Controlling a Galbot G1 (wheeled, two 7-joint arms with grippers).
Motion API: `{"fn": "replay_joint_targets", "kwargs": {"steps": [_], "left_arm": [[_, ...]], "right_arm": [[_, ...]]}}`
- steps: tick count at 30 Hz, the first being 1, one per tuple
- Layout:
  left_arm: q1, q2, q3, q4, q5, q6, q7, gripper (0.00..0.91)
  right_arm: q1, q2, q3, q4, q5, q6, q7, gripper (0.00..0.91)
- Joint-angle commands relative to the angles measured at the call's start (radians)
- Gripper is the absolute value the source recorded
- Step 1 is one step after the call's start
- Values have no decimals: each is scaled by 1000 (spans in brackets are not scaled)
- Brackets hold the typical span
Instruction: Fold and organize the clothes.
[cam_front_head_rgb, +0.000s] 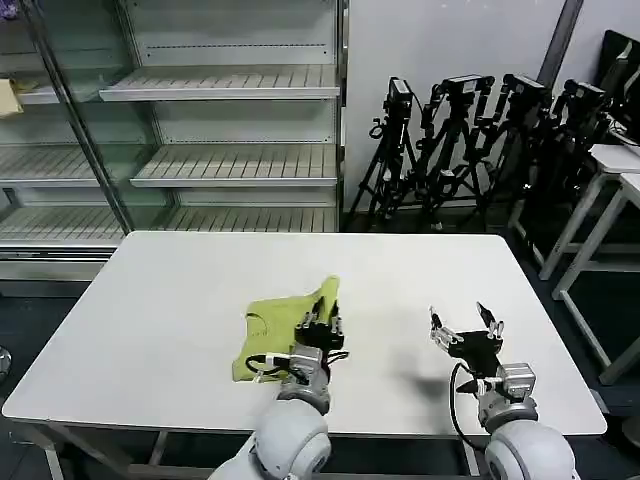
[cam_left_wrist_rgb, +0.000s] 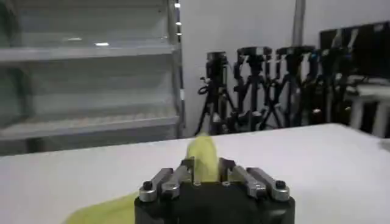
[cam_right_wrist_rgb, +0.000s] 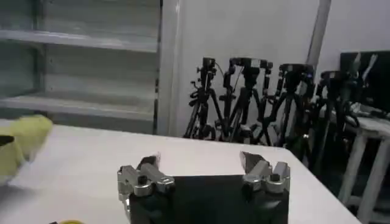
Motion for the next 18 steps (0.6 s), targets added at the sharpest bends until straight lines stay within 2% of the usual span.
{"fn": "replay_joint_targets", "kwargs": {"steps": [1, 6, 9, 11, 14, 18], "left_arm": [[-68, -47, 38, -27, -143, 5, -30, 907], [-62, -11, -61, -70, -39, 2, 65, 907], [-13, 52, -233, -59, 100, -80, 226, 907], [49, 109, -365, -51, 157, -172, 368, 907], [128, 163, -550, -37, 155, -214, 472, 907], [208, 191, -700, -31, 146, -302, 571, 907]], "right_arm": [[125, -8, 25, -84, 1, 9, -25, 907], [167, 13, -8, -144, -37, 49, -36, 907], [190, 26, -45, -181, -69, 80, -49, 907], [209, 37, -66, -210, -76, 108, -55, 907], [232, 58, -99, -244, -99, 133, -60, 907], [248, 76, -135, -266, -140, 151, -64, 907]]}}
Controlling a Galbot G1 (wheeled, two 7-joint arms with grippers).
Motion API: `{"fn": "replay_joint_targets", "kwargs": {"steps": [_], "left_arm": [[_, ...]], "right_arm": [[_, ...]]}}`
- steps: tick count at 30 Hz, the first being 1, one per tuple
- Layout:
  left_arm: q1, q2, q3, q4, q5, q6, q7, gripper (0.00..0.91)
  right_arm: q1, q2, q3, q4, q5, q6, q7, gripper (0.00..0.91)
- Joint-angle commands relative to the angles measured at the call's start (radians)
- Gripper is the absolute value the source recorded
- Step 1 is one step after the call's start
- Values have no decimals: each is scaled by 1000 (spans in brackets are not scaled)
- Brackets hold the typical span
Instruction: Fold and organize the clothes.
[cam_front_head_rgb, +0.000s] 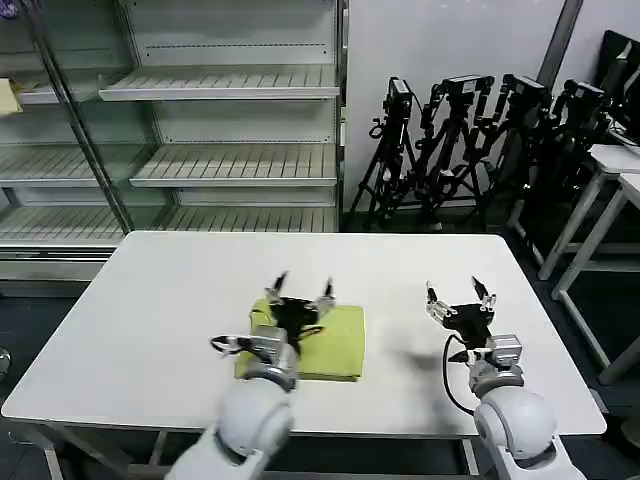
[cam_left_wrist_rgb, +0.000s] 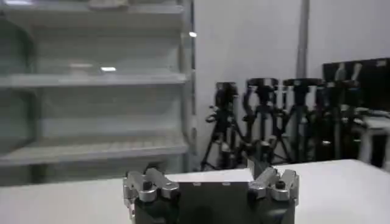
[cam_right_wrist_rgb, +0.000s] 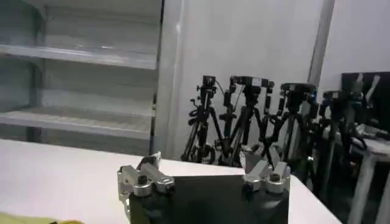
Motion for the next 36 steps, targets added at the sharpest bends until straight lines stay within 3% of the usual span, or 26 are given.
{"fn": "replay_joint_targets", "kwargs": {"steps": [1, 11, 24, 27, 36], "left_arm": [[213, 132, -525, 0, 103, -237, 405, 907], [277, 116, -600, 50, 113, -365, 495, 907], [246, 102, -545, 39, 173, -391, 495, 907], [240, 104, -544, 36, 182, -389, 494, 907], [241, 91, -537, 32, 243, -398, 478, 907]], "right_arm": [[88, 45, -103, -114, -83, 72, -14, 907], [112, 77, -122, -162, -93, 101, -4, 907], [98, 80, -114, -163, -101, 106, -3, 907], [99, 79, -112, -162, -152, 106, -11, 907], [97, 85, -117, -173, -187, 137, -15, 907]]}}
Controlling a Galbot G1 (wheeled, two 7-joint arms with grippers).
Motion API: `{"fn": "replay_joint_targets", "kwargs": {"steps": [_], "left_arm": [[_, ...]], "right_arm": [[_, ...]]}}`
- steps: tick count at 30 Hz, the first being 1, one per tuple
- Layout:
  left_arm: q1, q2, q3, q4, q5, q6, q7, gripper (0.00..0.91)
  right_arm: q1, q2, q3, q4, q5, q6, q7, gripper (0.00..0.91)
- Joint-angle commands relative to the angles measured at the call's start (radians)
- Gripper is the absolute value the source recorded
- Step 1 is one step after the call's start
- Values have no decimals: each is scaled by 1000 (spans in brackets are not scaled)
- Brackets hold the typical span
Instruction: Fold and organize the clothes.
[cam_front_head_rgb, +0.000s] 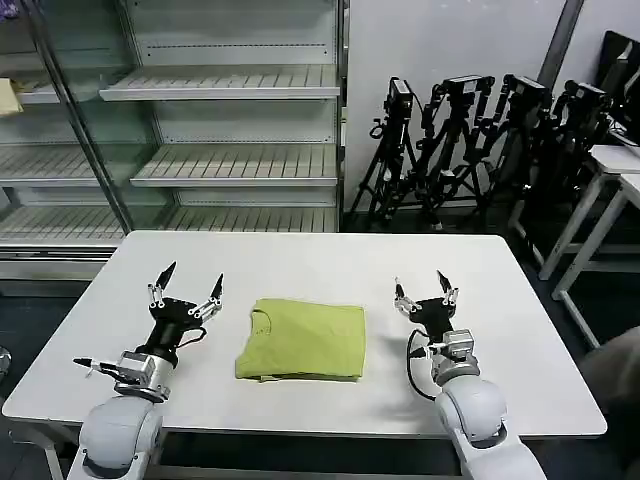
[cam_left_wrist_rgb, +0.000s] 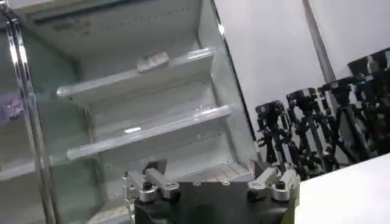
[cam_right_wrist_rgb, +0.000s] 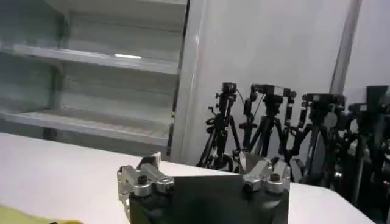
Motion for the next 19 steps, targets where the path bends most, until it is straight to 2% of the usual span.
{"fn": "replay_joint_targets", "kwargs": {"steps": [1, 4, 10, 19], "left_arm": [[14, -1, -12, 0, 68, -35, 10, 907], [17, -1, -6, -2, 85, -40, -5, 907], [35, 13, 0, 5, 152, -112, -31, 907], [67, 15, 0, -13, 136, -120, -20, 907]], "right_arm": [[3, 7, -5, -15, -60, 28, -1, 907], [4, 9, -6, -21, -60, 31, 2, 907], [1, 12, 2, -18, -55, 34, 2, 907], [-40, 7, 39, 72, -21, 20, -8, 907]]}}
